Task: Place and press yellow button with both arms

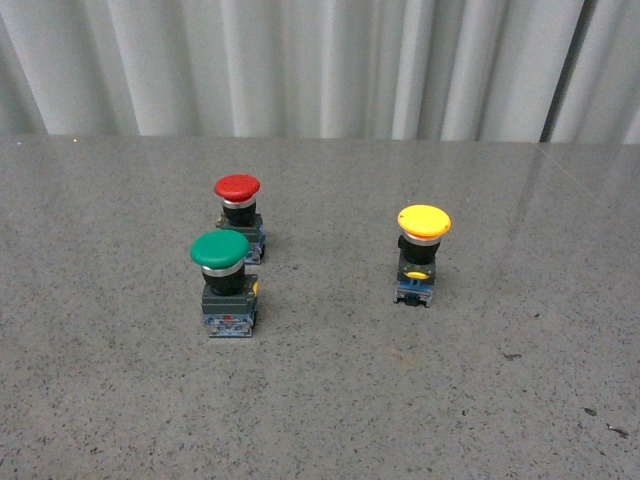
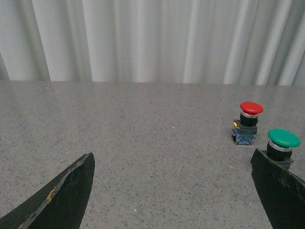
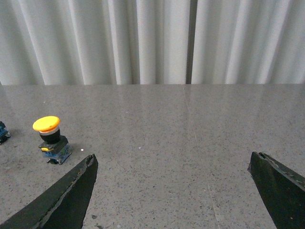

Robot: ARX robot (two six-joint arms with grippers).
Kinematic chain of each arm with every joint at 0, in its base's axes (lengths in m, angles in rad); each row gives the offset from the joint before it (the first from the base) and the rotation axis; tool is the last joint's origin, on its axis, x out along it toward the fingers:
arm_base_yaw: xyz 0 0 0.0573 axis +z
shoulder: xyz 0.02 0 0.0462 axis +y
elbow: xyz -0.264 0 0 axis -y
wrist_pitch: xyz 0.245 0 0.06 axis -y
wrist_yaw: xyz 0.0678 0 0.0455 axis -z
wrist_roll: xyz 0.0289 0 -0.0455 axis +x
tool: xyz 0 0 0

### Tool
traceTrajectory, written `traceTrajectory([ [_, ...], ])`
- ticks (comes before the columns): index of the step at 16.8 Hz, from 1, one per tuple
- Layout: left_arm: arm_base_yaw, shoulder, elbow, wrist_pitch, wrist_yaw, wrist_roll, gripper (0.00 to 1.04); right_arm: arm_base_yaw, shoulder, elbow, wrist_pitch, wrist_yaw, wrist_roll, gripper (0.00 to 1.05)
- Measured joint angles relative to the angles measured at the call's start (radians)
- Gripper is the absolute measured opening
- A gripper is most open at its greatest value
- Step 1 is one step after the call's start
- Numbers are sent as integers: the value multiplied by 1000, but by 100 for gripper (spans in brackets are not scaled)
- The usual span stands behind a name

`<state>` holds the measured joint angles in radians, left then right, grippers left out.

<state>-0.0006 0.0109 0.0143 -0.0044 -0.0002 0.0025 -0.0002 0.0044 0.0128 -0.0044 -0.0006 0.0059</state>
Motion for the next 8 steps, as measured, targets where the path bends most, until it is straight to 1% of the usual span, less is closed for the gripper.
traceTrajectory([
  [1,0,0,0,0,-3,0,98,-17,247,29,336,-234,184,98],
  [2,0,0,0,0,0,0,98,135,686,181,684,-215,210,98],
  [3,0,0,0,0,0,0,98,245,1080,373,804,-151,171,98],
  [4,0,0,0,0,0,0,98,380,1399,548,793,-56,117,98],
  [5,0,0,0,0,0,0,98,464,1574,668,783,18,79,98],
  [6,0,0,0,0,0,0,98,506,1687,727,767,67,58,86],
  [7,0,0,0,0,0,0,98,488,1723,758,737,84,45,53],
  [8,0,0,0,0,0,0,98,463,1723,769,702,90,44,27],
])
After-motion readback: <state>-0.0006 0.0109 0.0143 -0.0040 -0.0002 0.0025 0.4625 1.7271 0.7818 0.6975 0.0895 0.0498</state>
